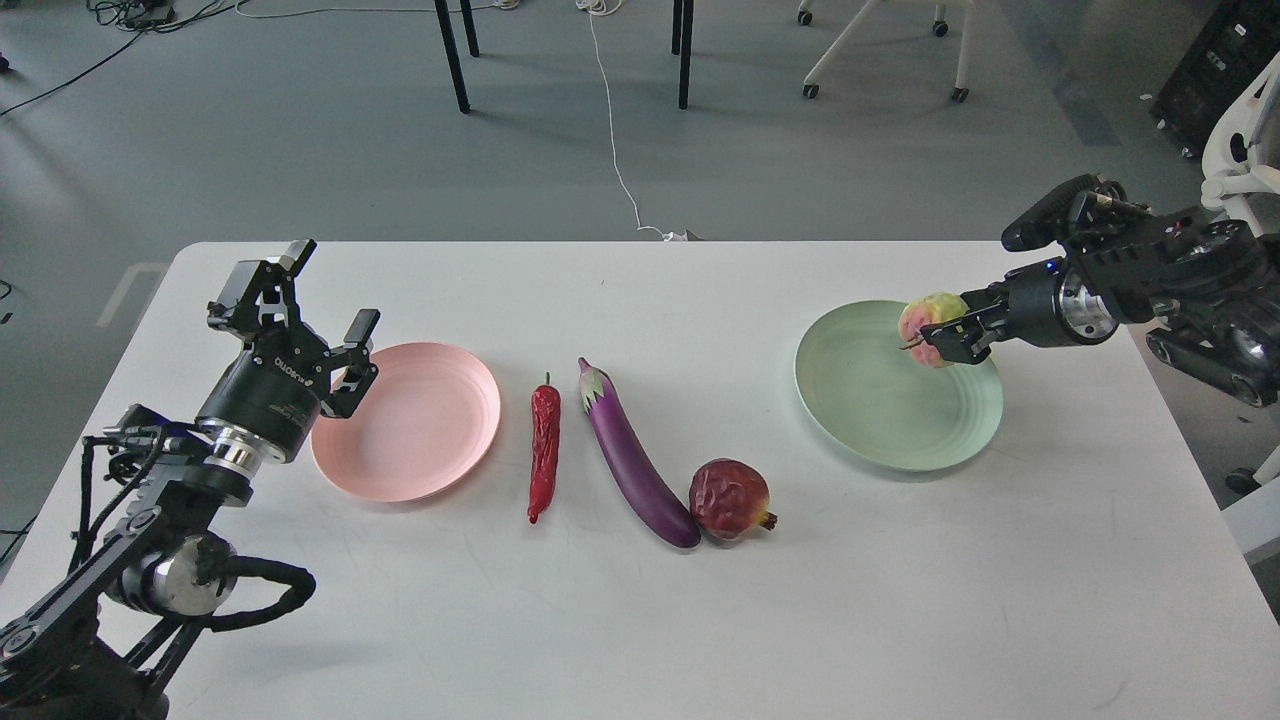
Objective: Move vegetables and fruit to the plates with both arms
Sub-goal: 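Reach the right gripper down to the red pomegranate-like fruit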
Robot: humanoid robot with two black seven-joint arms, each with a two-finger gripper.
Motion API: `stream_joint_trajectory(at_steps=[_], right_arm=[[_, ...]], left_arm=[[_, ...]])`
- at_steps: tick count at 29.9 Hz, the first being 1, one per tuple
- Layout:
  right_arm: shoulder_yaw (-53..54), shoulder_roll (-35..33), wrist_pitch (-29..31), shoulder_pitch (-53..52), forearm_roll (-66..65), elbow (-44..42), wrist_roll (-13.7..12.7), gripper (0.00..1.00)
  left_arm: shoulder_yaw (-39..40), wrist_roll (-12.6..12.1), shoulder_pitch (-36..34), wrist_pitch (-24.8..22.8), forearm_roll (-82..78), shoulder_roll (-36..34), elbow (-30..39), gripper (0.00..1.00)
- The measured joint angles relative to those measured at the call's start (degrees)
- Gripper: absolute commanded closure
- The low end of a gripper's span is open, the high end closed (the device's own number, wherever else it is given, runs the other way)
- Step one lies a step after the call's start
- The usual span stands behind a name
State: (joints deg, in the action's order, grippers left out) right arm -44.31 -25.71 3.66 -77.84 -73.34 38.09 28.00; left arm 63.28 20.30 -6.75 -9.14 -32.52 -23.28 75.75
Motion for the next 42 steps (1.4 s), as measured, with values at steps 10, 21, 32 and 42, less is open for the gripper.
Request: stream_joint_trajectory(at_steps=[10,21,32,42], right_arm=[[3.0,-2.0,0.4,-3.9,1.3,6.0,0.0,0.05],[2.3,-1.7,1.4,-16.2,7.4,30.7,0.0,0.05],[-4.7,9.3,1.0,-15.6,9.3,31.9,0.0,0.06],[-6.7,13.5,0.8,-13.0,9.9,30.2,0.0,0.08]], left_arm=[[0.1,0.0,0.1,0.0,0.0,0.0,0.4,0.02],[0.2,-0.1,0.1,0.0,-0.1,0.0,0.7,0.02],[0.6,-0.1,0.5,0.1,-0.1,0.0,0.7,0.02],[0.6,-0.1,0.4,0.1,-0.1,0.1,0.7,0.02]])
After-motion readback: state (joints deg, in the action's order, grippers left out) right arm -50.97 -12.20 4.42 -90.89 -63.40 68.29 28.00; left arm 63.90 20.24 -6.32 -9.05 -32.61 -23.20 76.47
